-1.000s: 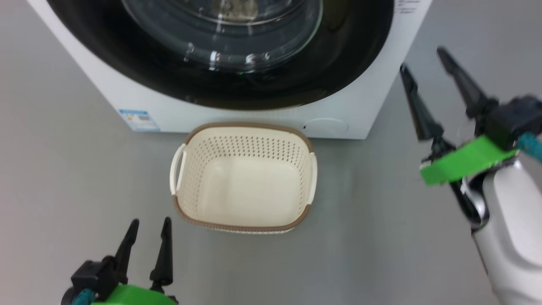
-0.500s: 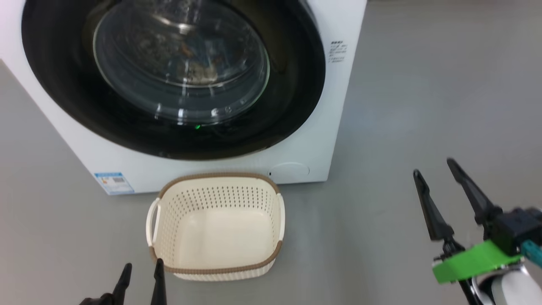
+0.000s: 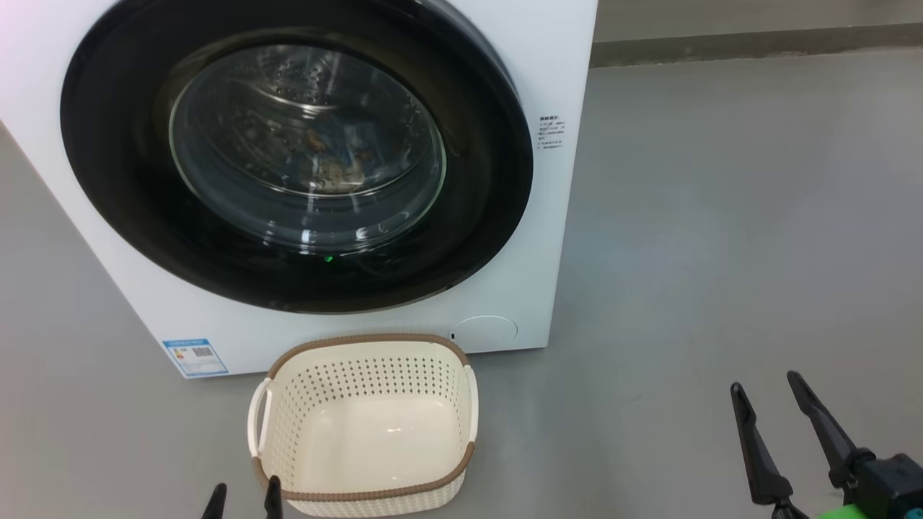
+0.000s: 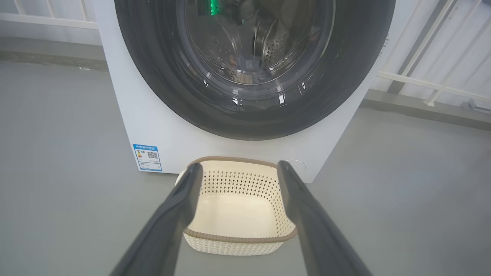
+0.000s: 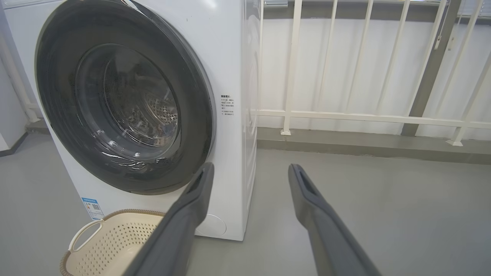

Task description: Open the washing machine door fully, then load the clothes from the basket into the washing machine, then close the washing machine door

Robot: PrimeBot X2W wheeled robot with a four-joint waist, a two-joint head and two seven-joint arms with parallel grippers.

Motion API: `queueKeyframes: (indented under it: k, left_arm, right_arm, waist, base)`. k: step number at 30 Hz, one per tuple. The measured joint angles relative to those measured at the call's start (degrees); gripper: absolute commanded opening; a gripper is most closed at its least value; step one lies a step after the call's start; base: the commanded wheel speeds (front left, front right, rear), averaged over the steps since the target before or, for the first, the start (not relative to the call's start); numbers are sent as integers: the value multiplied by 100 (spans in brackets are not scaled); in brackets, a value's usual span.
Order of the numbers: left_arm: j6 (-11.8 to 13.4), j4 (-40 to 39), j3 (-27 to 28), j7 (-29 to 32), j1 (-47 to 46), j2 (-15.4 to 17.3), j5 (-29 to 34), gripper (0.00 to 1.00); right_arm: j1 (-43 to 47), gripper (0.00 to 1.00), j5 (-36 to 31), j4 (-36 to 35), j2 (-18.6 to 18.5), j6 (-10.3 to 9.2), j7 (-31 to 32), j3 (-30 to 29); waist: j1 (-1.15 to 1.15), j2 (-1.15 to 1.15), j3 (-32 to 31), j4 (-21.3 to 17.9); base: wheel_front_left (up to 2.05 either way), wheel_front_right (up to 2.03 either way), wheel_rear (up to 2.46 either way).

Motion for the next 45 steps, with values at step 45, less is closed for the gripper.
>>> queueKeyframes:
  k: [45]
  left_arm:
    - [-15,-133,169,0,151,2,129,100]
  right_arm:
    - [318,100,-24,66,246,0,23,-158]
  waist:
    - [0,0,-162,149]
  base:
    - [0,0,0]
